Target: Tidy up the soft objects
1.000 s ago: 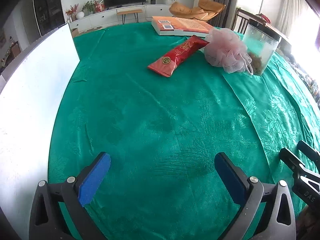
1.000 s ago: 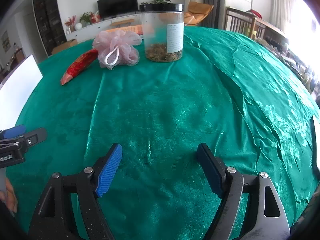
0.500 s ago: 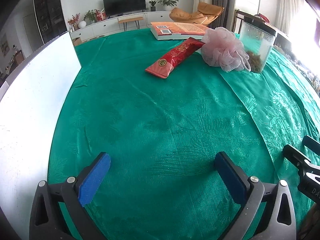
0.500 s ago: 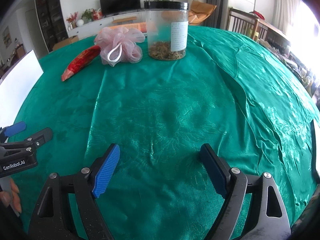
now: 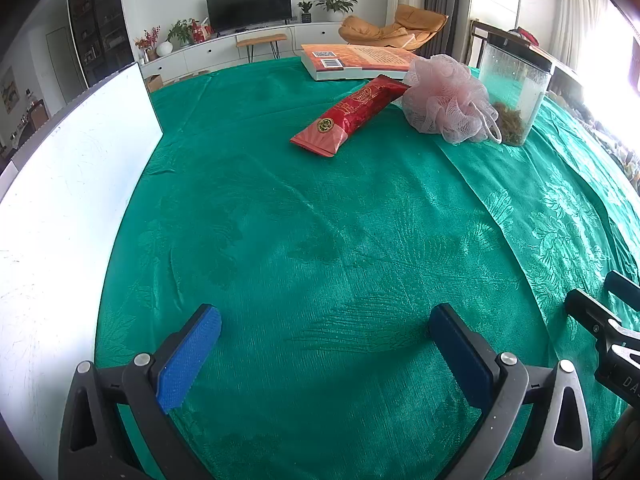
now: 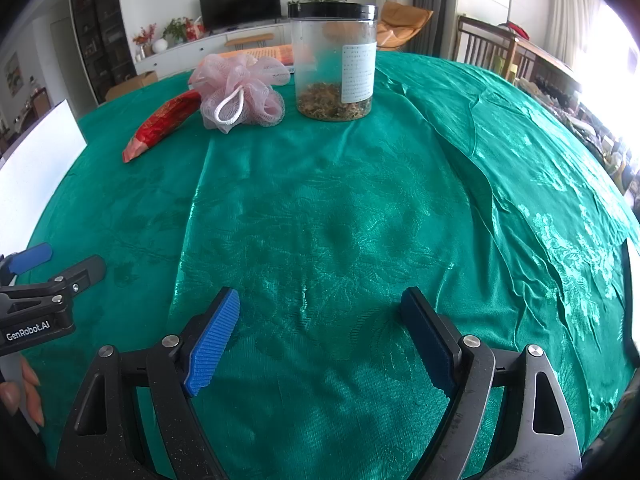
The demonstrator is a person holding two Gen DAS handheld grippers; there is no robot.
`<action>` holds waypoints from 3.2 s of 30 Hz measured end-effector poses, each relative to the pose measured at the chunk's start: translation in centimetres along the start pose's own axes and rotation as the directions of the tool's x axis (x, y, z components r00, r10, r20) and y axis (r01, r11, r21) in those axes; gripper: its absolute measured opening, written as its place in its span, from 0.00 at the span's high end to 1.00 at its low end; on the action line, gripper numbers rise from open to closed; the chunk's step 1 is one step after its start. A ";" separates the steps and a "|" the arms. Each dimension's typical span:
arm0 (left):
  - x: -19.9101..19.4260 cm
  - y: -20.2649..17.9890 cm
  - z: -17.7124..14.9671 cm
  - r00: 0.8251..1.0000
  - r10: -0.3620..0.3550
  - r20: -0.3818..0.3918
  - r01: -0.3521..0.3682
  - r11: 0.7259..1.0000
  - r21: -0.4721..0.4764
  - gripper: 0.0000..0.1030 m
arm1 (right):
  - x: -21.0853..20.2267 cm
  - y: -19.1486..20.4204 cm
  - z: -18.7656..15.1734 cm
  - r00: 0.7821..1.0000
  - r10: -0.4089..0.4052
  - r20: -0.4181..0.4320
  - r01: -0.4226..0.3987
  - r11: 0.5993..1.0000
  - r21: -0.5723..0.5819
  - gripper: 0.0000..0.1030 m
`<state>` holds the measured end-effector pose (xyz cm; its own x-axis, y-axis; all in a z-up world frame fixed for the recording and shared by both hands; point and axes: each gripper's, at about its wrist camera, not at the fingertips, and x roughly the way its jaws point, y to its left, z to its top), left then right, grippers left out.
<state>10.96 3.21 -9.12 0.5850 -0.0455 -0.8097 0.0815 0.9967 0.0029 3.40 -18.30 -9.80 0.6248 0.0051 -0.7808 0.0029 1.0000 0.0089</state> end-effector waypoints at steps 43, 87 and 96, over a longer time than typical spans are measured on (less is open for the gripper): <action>0.0 0.0 0.0 1.000 -0.002 0.001 0.002 1.000 0.000 0.00 | 1.5 2.3 6.0 0.989 0.140 0.045 -0.135 0.985 -0.105 0.12; 0.0 0.0 -0.1 1.000 -0.003 0.001 0.003 1.000 -0.003 0.00 | 2.0 -12.8 3.6 0.999 -0.037 -0.021 0.040 0.989 0.139 0.26; 0.2 0.0 0.0 1.000 -0.006 -0.001 0.006 1.000 0.000 0.00 | 1.8 -12.8 2.6 0.997 -0.074 -0.004 0.074 0.991 0.113 0.17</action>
<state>11.08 3.19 -9.26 0.5840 -0.0517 -0.8101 0.0852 0.9964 -0.0022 6.52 -31.16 -9.65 0.6199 -0.0689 -0.7817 0.1375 0.9903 0.0218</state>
